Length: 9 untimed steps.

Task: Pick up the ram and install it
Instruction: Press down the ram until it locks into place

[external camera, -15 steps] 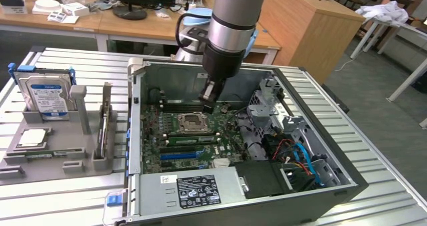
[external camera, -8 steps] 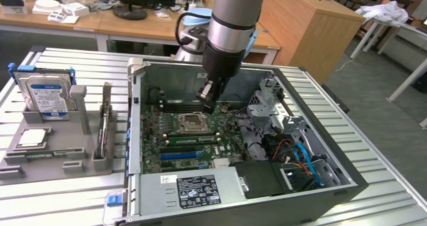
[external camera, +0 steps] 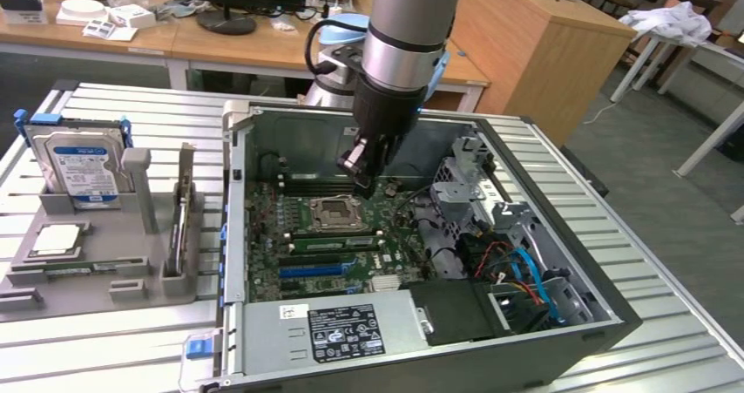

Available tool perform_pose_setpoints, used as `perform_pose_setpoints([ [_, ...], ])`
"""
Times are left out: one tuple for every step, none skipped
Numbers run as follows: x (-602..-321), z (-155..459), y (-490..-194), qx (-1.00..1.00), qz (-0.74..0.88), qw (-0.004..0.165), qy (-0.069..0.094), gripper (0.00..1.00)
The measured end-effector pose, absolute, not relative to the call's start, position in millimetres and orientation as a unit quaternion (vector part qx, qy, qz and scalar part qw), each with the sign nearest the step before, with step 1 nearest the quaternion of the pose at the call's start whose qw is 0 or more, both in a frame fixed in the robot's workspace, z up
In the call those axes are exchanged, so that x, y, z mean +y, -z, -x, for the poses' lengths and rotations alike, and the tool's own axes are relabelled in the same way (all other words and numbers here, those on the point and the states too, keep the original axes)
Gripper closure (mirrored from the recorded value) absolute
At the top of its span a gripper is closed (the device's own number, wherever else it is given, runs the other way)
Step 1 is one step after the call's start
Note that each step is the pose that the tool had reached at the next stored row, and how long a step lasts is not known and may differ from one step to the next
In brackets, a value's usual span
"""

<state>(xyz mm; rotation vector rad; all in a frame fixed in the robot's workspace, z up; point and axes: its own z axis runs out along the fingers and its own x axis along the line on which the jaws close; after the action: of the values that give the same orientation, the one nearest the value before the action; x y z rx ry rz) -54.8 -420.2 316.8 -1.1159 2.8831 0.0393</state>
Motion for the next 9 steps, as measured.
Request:
perform_pose_setpoints([
  [-420.2,54.8,-316.8,0.935,0.353,0.025,-0.012,0.89],
  [-420.2,54.8,-316.8,0.938,0.345,0.025,-0.012,0.89],
  [-420.2,54.8,-316.7,0.941,0.338,0.025,-0.012,0.89],
  [-420.2,54.8,-316.7,0.943,0.331,0.025,-0.012,0.89],
  [-420.2,54.9,-316.7,0.946,0.324,0.025,-0.012,0.89],
  [-420.2,54.9,-316.7,0.948,0.317,0.025,-0.012,0.89],
  [-420.2,55.1,-316.7,0.950,0.312,0.025,-0.011,0.89],
  [-420.2,55.1,-316.6,0.950,0.311,0.026,-0.011,0.89],
  [-420.2,55.1,-316.7,0.950,0.311,0.025,-0.011,0.89],
])
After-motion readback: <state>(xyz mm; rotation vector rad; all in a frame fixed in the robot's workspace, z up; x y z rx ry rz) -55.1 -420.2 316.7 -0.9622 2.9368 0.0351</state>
